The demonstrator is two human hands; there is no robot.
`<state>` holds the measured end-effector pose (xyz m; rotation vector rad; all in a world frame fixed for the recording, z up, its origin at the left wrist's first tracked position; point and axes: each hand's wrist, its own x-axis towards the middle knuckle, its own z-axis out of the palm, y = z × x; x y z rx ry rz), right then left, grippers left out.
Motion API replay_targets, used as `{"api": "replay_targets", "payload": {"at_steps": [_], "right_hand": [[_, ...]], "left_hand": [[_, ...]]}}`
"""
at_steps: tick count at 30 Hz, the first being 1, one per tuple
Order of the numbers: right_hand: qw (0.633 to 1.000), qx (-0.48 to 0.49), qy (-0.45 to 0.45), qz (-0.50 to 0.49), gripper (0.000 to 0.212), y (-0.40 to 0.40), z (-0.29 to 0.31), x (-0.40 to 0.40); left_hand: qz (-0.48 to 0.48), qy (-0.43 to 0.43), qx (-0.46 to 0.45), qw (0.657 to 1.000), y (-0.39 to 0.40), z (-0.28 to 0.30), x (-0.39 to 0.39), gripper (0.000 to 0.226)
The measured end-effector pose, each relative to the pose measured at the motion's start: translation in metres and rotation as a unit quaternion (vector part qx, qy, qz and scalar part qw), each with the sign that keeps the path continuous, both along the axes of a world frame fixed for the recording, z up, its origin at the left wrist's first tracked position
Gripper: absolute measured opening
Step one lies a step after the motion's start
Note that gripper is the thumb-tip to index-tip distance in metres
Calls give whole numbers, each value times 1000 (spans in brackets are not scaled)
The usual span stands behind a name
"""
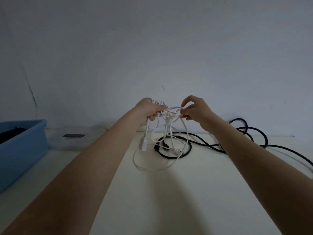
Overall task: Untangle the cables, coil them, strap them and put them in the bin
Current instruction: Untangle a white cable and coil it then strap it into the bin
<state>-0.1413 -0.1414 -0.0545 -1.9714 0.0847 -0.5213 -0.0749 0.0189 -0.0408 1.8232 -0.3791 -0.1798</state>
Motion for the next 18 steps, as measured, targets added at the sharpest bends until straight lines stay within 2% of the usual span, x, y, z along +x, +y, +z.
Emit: {"api": "replay_targets", "payload": {"at_steps": [2, 4, 6, 8, 12, 15, 18], "right_hand": [[997, -61, -5, -40, 29, -1, 2, 2], [993, -107, -5, -52, 32, 0, 4, 1], [992, -121, -6, -35, 35, 4, 7, 1], [993, -119, -8, -4, 36, 7, 9, 0], [993, -107, -11, 51, 20, 6, 9, -4], [995, -75, -17, 57, 26, 5, 6, -4], [997, -54, -14, 53, 32, 5, 7, -4]], "left_hand": [[-30, 11, 4, 999, 2, 1, -1, 25], [-63, -6, 70, 996, 3, 1, -5, 32], [-63, -52, 149, 985, 1, 2, -11, 40], [-39, -94, 189, 977, -1, 3, -16, 46], [-22, -129, 228, 965, -3, 5, -23, 50], [-20, -146, 239, 960, -6, 4, -25, 49], [9, -175, 189, 966, -6, 2, -22, 48]]}}
